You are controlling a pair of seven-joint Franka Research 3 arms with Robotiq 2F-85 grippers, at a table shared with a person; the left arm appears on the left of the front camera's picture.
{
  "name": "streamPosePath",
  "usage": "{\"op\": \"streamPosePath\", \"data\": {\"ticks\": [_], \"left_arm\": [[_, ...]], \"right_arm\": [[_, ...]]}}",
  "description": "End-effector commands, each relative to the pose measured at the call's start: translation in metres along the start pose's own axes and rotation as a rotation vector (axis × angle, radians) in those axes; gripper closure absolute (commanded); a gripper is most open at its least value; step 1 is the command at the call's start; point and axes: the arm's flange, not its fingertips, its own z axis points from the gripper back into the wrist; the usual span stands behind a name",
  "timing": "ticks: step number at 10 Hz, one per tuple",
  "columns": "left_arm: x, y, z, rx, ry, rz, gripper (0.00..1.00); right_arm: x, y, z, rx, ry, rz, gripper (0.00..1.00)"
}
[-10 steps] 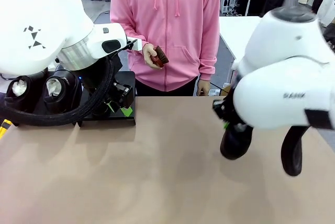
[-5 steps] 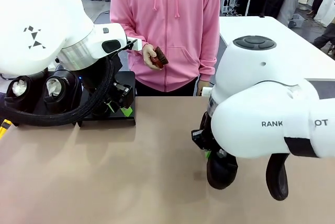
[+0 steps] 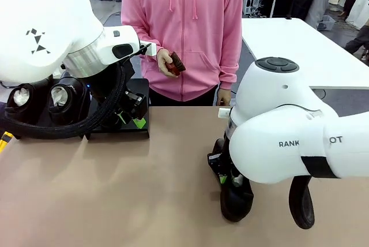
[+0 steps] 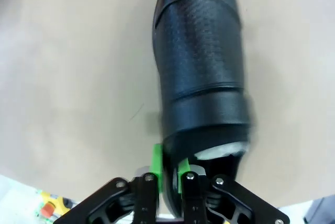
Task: Organize the shoes by placing them on the stand.
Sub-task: Pick up one Shoe and place it in the middle of the table.
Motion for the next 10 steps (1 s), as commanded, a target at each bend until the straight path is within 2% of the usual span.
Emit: {"op": "streamPosePath", "data": {"ticks": [1, 3, 4, 6, 8, 9, 10], "left_arm": [[-0.002, 0.0, 0.0, -0.012, -0.009, 0.015, 0.57], [-0.002, 0.0, 0.0, -0.012, -0.009, 0.015, 0.57], [-0.002, 0.0, 0.0, -0.012, -0.009, 0.015, 0.57], [-0.002, 0.0, 0.0, -0.012, -0.009, 0.015, 0.57], [-0.002, 0.0, 0.0, -0.012, -0.009, 0.015, 0.57], [-0.002, 0.0, 0.0, -0.012, -0.009, 0.015, 0.57], [-0.002, 0.0, 0.0, -0.012, -0.009, 0.015, 0.57]], "right_arm": [[0.005, -0.001, -0.002, 0.058, -0.006, -0.03, 0.47], [0.011, -0.004, 0.007, 0.08, -0.017, -0.052, 0.1], [0.012, -0.007, 0.016, 0.099, -0.014, -0.06, 0.0], [0.006, -0.016, 0.044, 0.149, -0.025, -0.068, 0.0], [0.0, -0.032, 0.076, 0.185, 0.031, -0.067, 0.0], [0.011, -0.01, 0.045, 0.128, -0.027, -0.088, 0.0], [0.011, -0.01, 0.045, 0.128, -0.027, -0.088, 0.0]]}}
